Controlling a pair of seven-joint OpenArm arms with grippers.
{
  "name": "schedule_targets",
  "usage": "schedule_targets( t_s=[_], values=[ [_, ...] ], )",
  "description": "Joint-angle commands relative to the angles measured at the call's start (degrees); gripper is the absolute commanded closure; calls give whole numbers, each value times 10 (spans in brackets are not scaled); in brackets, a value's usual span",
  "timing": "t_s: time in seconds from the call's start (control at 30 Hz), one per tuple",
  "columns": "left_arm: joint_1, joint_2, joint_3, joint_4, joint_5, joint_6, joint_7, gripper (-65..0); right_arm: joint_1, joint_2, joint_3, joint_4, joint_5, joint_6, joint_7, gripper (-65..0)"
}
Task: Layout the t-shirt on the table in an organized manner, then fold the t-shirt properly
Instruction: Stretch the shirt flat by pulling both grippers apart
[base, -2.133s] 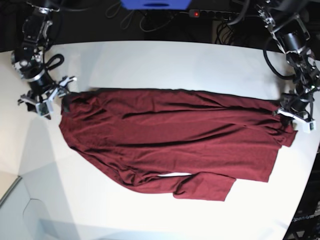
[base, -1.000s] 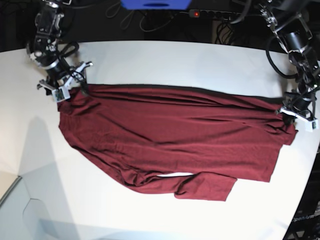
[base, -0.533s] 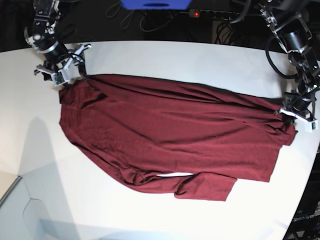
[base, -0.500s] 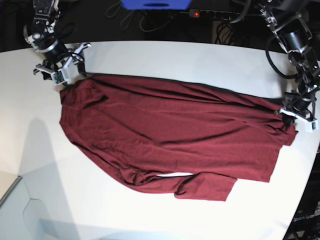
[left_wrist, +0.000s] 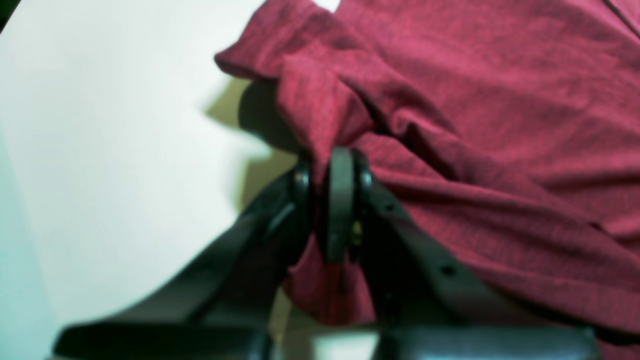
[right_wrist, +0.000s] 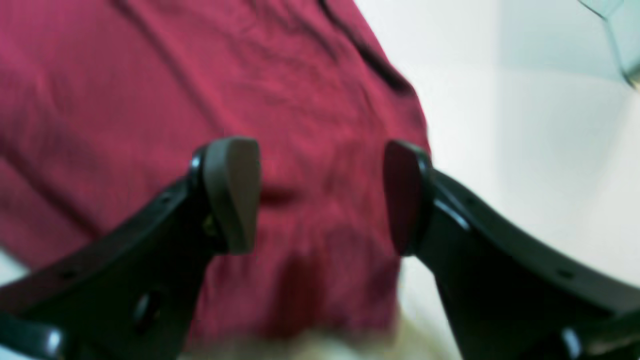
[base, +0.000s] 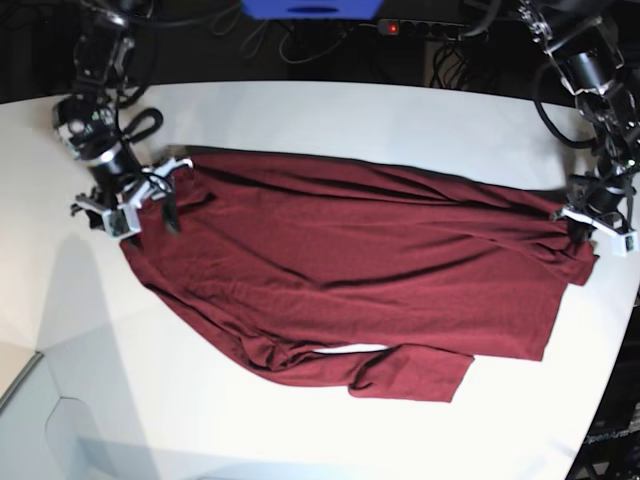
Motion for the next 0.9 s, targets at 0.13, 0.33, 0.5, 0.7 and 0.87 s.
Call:
schedule_targets(
  t_s=[0.13,0.33,0.5,0.7,0.87],
  values=[
    [4,-11,-3,11,-8,-1,-13,-2,22,8,5,-74,2,-1,8,-389],
    [18,-12,-3,11,-8,-1,-13,-2,-22,16,19,-84,2,-1,8,-389],
    [43,-15,-3,35,-8,-1,-12,-2,-54,17,39,-81,2,-1,8,-389],
    [77,-12,-3,118,-8,-1,51,-2,-93,23,46,-70,2,-1,8,-389],
    [105,-12,-3,182,-8,-1,86,-2,-129,21,46,-19,2,-1,8,-389]
  ],
)
